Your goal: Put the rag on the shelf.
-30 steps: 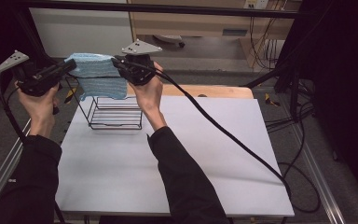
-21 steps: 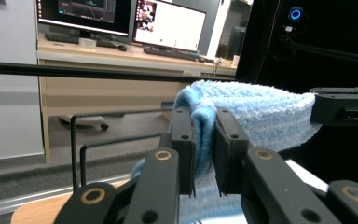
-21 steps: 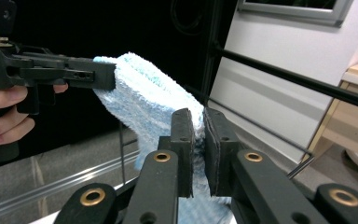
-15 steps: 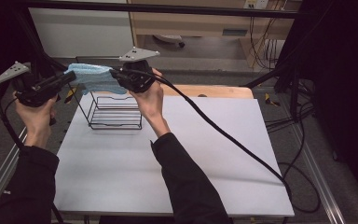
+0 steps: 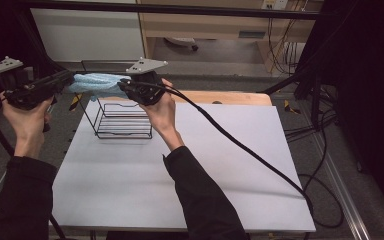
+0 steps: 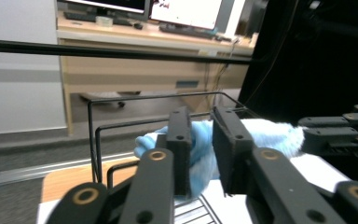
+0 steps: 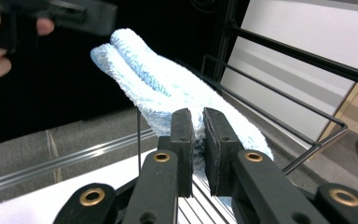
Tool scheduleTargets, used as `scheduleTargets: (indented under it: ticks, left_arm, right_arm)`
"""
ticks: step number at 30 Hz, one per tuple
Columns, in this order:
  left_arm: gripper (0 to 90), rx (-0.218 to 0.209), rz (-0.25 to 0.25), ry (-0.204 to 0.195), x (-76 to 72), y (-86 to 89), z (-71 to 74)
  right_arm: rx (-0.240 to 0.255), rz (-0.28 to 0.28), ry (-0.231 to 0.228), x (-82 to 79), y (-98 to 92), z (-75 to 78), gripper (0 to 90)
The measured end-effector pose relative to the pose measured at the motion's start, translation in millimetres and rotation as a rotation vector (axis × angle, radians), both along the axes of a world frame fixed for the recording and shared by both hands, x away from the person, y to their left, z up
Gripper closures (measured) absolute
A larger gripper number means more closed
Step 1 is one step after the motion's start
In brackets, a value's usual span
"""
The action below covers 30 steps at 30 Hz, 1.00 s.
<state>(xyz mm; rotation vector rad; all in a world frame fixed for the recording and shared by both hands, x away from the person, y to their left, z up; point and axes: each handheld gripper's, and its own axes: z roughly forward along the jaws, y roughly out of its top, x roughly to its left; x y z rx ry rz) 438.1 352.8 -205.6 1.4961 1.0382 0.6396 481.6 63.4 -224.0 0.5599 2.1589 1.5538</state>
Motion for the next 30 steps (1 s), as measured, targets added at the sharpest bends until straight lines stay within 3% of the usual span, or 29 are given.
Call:
scheduleTargets:
  ticks: [7,12,19,21,24,30]
  left_arm:
    - [87.5,0.068,-0.014,0.055,14.2,-17.5,-1.0]
    - [88.4,0.099,-0.048,0.084,12.1,-19.9,-9.3]
    - [87.9,0.088,-0.089,0.094,-1.3,-13.4,-18.2]
    - [87.9,0.108,-0.084,0.117,-2.8,-13.7,-22.4]
    - [88.1,0.131,-0.075,0.136,-1.2,-14.1,-29.5]
    - [88.9,0.13,-0.063,0.156,4.3,-11.6,-42.4]
  right_arm:
    - [-0.031,0.011,0.002,-1.5,1.5,-3.9,83.2]
    - [-0.039,0.013,0.011,-1.5,0.1,-7.0,82.7]
    - [-0.057,0.017,0.017,-1.0,2.4,-11.1,82.2]
    - [-0.063,0.018,0.016,-0.7,3.0,-12.2,81.7]
    - [-0.07,0.023,0.02,-0.5,4.0,-13.8,80.3]
    - [-0.061,0.048,0.046,-1.4,4.0,-14.1,72.0]
